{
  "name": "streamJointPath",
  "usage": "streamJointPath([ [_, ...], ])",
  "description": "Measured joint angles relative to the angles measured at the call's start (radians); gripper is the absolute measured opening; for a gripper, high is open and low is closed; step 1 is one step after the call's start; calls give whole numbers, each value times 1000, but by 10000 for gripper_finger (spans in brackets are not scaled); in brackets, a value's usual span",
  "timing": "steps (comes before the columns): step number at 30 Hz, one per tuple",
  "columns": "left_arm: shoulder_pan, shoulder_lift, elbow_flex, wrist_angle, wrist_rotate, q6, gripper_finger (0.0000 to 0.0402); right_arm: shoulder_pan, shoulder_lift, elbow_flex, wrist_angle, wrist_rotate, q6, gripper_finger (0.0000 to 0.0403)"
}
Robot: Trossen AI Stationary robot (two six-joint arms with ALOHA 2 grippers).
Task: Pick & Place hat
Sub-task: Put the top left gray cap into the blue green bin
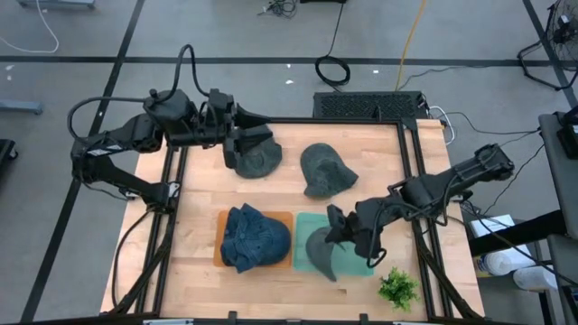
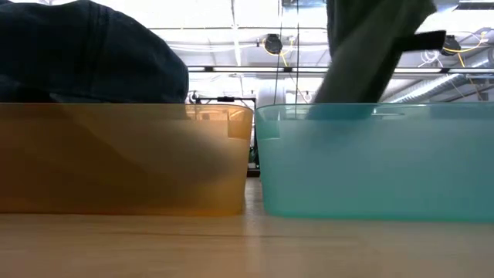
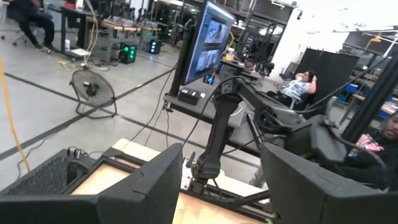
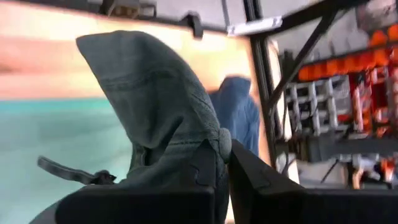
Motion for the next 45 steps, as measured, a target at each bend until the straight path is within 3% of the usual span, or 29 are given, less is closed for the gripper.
streamJointPath([
  [6,36,0,0,0,40,-57,223,-1,18,1,8,-97,34,2],
  [10,39,0,0,4,40,-71,223,-18,32,0,13,-99,-5,2],
  [16,39,0,0,9,40,-77,223,-44,32,-97,126,-178,-15,2],
  [23,39,0,0,5,40,-102,223,-39,-3,-285,241,-177,-32,2],
  [32,39,0,0,4,39,-101,223,-34,-71,-497,385,-174,73,4],
  [40,44,0,0,4,39,-96,223,-34,-97,-603,390,-152,135,7],
  [45,61,0,0,4,39,-96,223,-33,-97,-624,389,-152,184,30],
])
